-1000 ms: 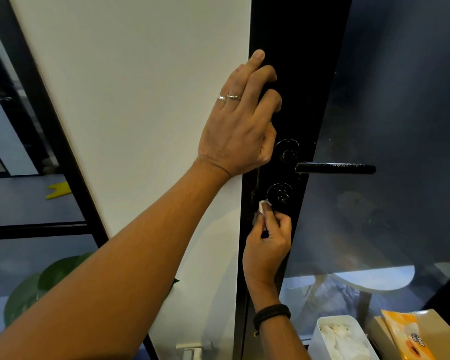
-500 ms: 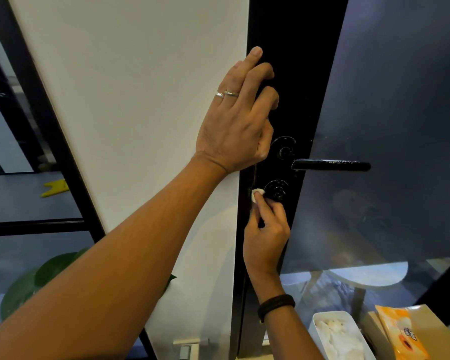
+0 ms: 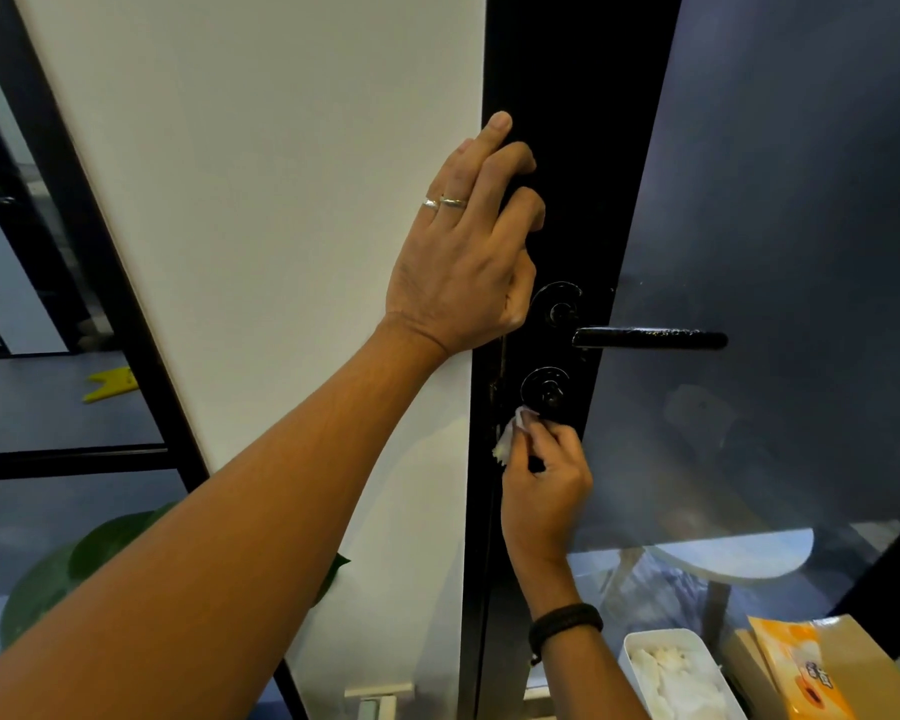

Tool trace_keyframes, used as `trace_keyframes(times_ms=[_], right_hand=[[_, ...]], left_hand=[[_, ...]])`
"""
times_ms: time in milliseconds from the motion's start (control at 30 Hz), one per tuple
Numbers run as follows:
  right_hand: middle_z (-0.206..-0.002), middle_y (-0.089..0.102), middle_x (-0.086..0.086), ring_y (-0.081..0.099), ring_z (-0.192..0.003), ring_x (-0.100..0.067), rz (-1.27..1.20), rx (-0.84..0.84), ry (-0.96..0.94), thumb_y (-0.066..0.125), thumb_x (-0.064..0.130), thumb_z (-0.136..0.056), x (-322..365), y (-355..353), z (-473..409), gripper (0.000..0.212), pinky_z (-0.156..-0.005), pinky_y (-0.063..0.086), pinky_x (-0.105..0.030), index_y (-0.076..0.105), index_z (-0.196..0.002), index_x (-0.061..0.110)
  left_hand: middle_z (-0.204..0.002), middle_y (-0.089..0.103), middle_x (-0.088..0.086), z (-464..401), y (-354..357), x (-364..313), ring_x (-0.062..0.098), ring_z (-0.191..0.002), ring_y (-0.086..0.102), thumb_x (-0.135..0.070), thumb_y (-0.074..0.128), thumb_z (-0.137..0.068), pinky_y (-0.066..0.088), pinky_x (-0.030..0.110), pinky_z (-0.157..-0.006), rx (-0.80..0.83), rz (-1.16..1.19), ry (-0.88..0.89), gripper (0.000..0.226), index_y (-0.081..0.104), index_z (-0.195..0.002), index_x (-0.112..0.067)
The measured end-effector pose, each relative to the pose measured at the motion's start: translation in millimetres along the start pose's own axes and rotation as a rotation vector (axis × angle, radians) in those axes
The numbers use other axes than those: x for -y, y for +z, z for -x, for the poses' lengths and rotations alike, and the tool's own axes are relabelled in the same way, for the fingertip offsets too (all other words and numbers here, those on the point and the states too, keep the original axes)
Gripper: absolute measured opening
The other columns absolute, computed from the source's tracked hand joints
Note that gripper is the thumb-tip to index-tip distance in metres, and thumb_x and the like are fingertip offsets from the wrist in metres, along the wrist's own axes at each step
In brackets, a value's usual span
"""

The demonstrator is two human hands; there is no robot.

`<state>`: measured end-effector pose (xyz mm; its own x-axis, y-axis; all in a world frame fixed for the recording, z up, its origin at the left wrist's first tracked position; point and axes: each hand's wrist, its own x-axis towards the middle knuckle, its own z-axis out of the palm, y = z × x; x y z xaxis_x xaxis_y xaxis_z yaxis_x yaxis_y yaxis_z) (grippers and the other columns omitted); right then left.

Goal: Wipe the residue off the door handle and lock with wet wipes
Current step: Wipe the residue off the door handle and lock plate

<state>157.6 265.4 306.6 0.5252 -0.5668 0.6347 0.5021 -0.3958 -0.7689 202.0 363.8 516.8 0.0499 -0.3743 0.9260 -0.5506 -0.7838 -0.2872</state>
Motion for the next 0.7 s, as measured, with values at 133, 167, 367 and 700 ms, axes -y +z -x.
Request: trace_keyframes(times_ms=[133,167,367,700], right_hand=[[-0.102,0.068,-0.001,0.071,-0.092,-0.015,0.016,-0.029,0.057,0.069,0.005,-0.098,-12.4,-7.4,4.0,0.019,-0.079,0.062,-0.028,0.077,-0.114,0.011],[-0.103,0.069,-0.001,0.070,-0.092,-0.013,0.030,-0.018,0.029,0.070,0.004,-0.098,-9.3,-5.6,3.4,0.018,-0.080,0.062,-0.027,0.077,-0.113,0.008],[-0.103,0.068,0.000,0.064,-0.093,-0.003,0.084,0.110,-0.104,0.072,0.000,-0.094,-3.8,-8.1,2.6,0.019,-0.083,0.058,-0.016,0.078,-0.112,0.005],[-0.100,0.065,0.001,0.069,-0.086,-0.018,0.038,-0.023,0.045,0.068,0.006,-0.099,-9.2,-33.2,-35.0,0.019,-0.074,0.055,-0.013,0.076,-0.115,0.012]], left_hand=[[-0.137,0.064,0.023,0.2,-0.8,-1.1,0.047,-0.147,0.045,-0.014,0.064,-0.084,0.043,0.055,-0.120,0.000,-0.011,0.003,0.023,0.071,-0.104,-0.007],[-0.137,0.064,0.023,0.1,-0.9,-1.5,0.047,-0.147,0.045,-0.014,0.063,-0.084,0.043,0.055,-0.120,0.001,-0.009,0.002,0.023,0.071,-0.104,-0.007],[-0.138,0.064,0.022,-0.6,-0.3,-0.8,0.046,-0.147,0.045,-0.015,0.064,-0.085,0.042,0.054,-0.121,-0.011,-0.003,-0.006,0.023,0.071,-0.105,-0.007],[-0.139,0.064,0.022,0.0,-0.5,-0.8,0.046,-0.148,0.044,-0.017,0.063,-0.086,0.042,0.055,-0.121,0.007,-0.005,-0.001,0.023,0.071,-0.106,-0.007]])
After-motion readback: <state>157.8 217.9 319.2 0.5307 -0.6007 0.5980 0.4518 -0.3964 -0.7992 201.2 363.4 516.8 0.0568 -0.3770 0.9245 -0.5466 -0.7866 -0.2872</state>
